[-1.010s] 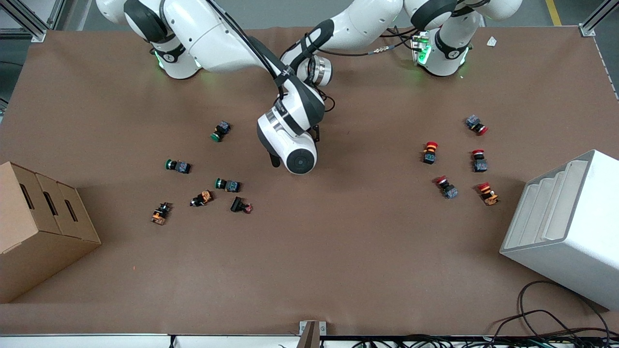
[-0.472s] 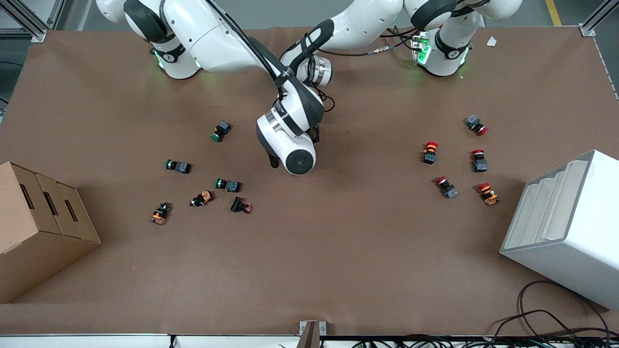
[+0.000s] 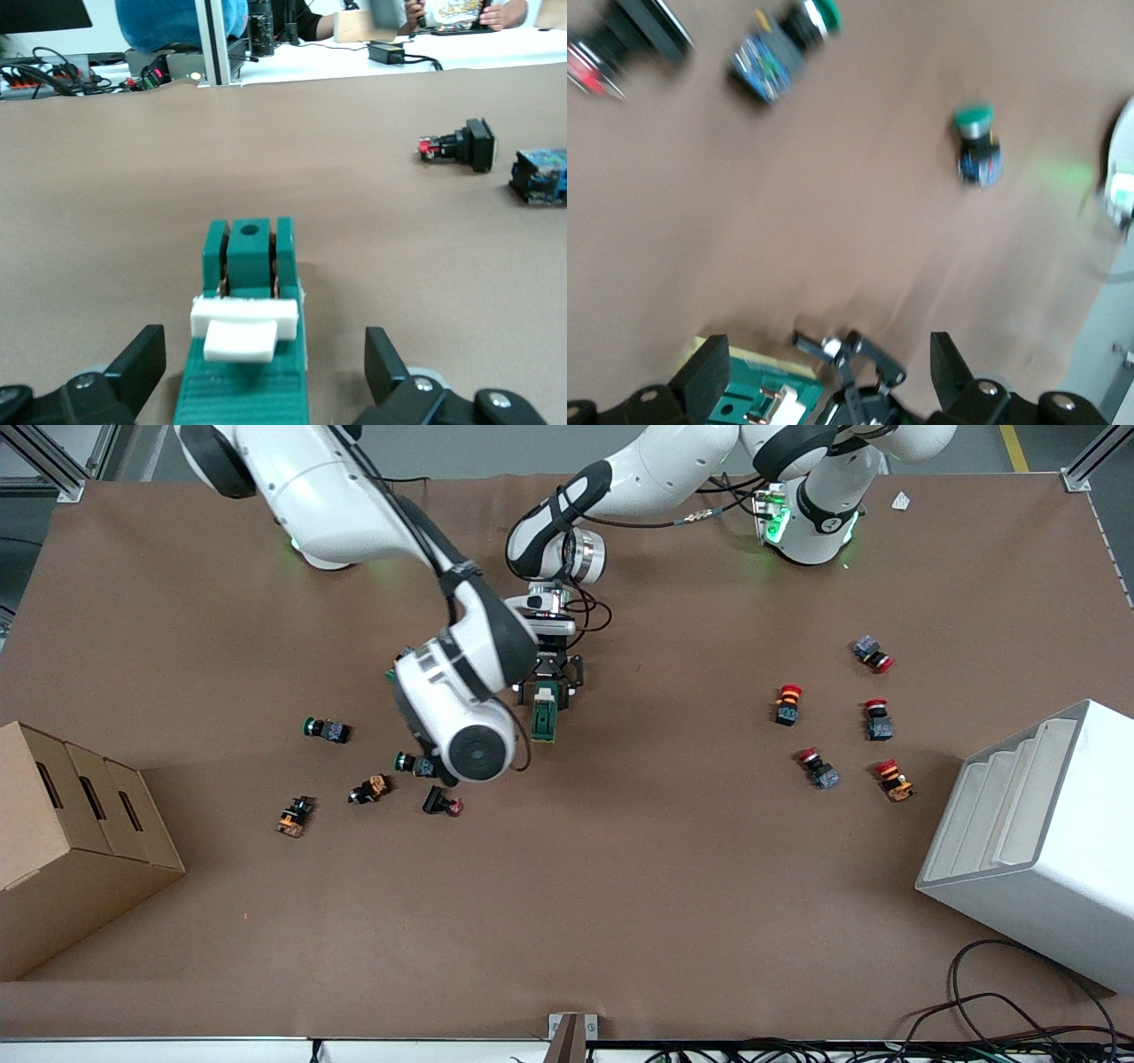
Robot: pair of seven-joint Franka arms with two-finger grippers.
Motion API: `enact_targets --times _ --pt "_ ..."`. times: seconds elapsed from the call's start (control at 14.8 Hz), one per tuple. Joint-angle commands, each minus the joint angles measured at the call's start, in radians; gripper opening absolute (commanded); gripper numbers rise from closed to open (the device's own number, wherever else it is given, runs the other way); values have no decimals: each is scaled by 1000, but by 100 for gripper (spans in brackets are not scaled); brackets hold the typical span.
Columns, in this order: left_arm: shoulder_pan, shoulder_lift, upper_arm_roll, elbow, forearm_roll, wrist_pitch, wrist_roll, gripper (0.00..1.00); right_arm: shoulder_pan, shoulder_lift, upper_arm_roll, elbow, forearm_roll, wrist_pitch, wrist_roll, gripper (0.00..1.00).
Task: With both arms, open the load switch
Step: 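Lift both grippers up and away from the green switch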
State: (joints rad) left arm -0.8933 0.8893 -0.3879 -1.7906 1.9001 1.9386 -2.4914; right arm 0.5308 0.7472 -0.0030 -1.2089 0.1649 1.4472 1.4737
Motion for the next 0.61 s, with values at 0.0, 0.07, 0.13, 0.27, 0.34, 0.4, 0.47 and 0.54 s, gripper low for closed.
enact_targets --times 0.0,0.07,0.13,0.27,0.34,0.4,0.47,0.54 --pt "-1 -62 -12 7 -122 16 70 98 -135 -100 20 -37 -22 -33 -253 100" --pt "-1 -82 -16 8 -180 16 118 98 -178 -126 20 -46 -27 -37 -345 100" --pt "2 -110 -19 10 -237 19 165 98 -217 -150 20 -55 -44 -42 -445 100" --pt "7 -153 -20 22 -321 45 215 98 -280 -196 20 -60 -103 -53 -679 100" --pt "7 -164 -20 40 -364 51 233 98 -320 -219 20 -61 -126 -53 -817 100" --pt "7 -171 -20 66 -407 51 265 98 -359 -235 20 -61 -131 -51 -940 100" --pt "8 -174 -20 97 -461 53 316 98 -392 -248 20 -60 -134 -44 -1039 100" --pt "13 -179 -19 137 -528 53 374 98 -420 -259 20 -57 -139 -38 -1109 100"
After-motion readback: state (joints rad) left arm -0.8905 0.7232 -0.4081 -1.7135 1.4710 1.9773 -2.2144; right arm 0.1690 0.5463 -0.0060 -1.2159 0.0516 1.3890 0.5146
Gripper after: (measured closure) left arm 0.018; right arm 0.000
